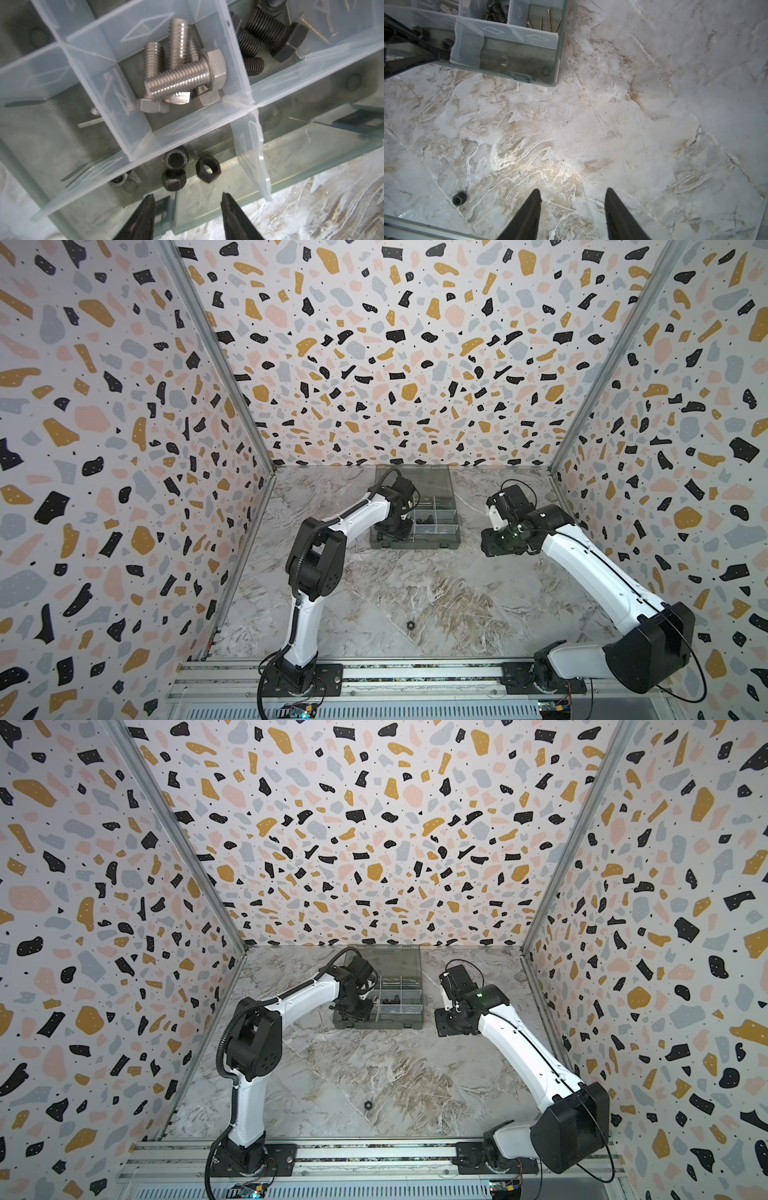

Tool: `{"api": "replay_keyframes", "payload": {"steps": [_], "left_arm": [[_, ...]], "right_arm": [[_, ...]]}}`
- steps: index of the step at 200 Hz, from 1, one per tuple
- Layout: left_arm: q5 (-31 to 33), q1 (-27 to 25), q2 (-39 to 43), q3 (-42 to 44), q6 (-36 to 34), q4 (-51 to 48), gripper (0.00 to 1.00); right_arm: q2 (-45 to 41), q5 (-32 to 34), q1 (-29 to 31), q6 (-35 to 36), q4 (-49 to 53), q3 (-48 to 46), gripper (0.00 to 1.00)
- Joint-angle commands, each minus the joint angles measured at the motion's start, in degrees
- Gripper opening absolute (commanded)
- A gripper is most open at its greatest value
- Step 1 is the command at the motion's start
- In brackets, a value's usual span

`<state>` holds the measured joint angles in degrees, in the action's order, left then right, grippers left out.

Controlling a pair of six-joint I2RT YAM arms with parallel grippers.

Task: Sort the screws and nuts into containers
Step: 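Carry the black hex nut into the nut compartment and open the left gripper, then move the left gripper to the last black hex nut and grasp it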

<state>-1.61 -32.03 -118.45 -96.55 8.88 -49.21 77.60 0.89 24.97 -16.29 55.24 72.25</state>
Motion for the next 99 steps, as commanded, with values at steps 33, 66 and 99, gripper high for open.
{"api": "replay_keyframes", "payload": {"steps": [33,66,99], "left_arm": [[-0.34,-5.23,19.86,17.05,0.86,-2.97,0.53],[-2.68,-10.24,26.06,29.19,2.76,-0.29,0.51],[-3.34,-16.31,28.20,34.97,6.08,4.81,0.51]], "right_arm": [[0.70,-2.62,-0.10,1.09,-0.87,-0.32,0.52],[1.49,-4.49,0.02,1.29,-2.03,-1.47,0.52],[1.87,-5.72,0.29,1.93,-1.90,-1.64,0.52]]}}
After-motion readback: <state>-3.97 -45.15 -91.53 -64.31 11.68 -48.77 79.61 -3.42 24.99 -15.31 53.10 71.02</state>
